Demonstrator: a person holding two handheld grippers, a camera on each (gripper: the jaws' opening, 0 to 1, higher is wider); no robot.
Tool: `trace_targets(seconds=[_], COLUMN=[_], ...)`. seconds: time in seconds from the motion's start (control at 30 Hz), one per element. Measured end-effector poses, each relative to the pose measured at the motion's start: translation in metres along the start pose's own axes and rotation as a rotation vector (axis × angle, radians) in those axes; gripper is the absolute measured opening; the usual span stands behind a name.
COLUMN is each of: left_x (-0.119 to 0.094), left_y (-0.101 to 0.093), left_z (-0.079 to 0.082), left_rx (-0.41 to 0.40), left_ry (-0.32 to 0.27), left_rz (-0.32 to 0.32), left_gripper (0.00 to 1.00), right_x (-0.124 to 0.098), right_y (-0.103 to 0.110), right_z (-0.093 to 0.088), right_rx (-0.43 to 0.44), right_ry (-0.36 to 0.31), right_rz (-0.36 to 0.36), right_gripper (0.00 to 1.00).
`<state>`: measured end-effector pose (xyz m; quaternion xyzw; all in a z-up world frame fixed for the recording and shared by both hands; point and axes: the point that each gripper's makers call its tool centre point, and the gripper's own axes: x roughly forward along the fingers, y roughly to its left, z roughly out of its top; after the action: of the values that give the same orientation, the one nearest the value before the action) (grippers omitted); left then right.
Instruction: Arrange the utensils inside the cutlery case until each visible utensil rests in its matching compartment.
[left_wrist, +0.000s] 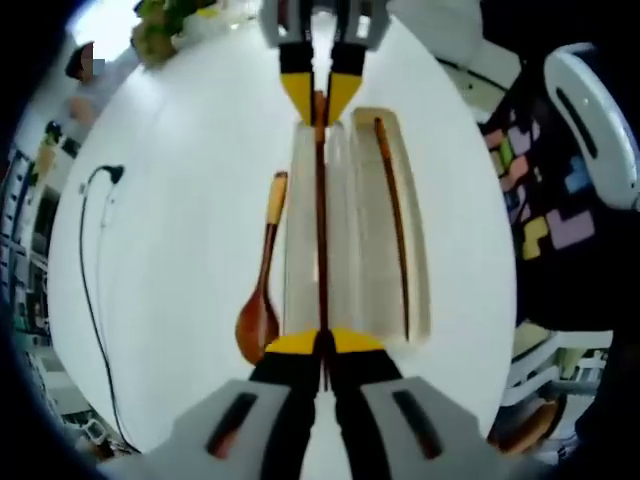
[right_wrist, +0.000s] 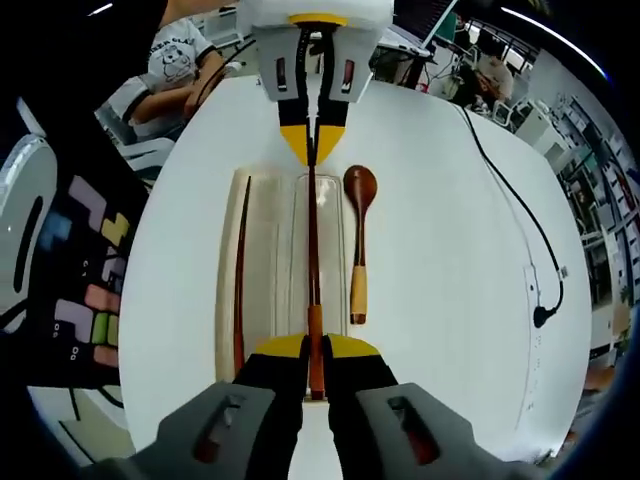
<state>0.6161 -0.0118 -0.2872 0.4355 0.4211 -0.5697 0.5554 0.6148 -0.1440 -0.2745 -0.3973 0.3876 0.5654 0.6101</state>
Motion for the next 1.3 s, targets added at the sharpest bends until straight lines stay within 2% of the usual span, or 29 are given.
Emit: trace_targets(seconds=[0.2, 0.3, 0.73, 1.0, 1.1, 1.3], left_x=[0.003, 0.005, 0.013, 0.019, 0.021, 0.025], left_y=[-0.015, -0.023, -0.05, -0.054, -0.058, -0.057], left_z=[0.007, 0.011, 0.024, 0.022, 0.019, 0.018], left_rx=[0.006, -0.003, 0.047, 0.038, 0.04, 0.054], left_ry=[0.001, -0.012, -0.003, 0.008, 0.028, 0.025], left_rz=[-0.011, -0.03, -0.067, -0.077, -0.087, -0.076], left_gripper=[0.02, 0.02, 0.02, 0.02, 0.02, 0.02], right_x=[0.004, 0.004, 0.003, 0.01, 0.014, 0.016], right_y=[0.013, 0.021, 0.049, 0.056, 0.06, 0.06], right_z=[-0.013, -0.018, -0.035, -0.037, -0.035, -0.038], right_rx=[0.018, 0.05, 0.108, 0.116, 0.124, 0.106], right_ry=[0.01, 0.005, 0.011, 0.018, 0.013, 0.027], right_rz=[0.002, 0.026, 0.072, 0.091, 0.124, 0.109], right_gripper=[0.04, 0.04, 0.04, 0.04, 0.04, 0.05])
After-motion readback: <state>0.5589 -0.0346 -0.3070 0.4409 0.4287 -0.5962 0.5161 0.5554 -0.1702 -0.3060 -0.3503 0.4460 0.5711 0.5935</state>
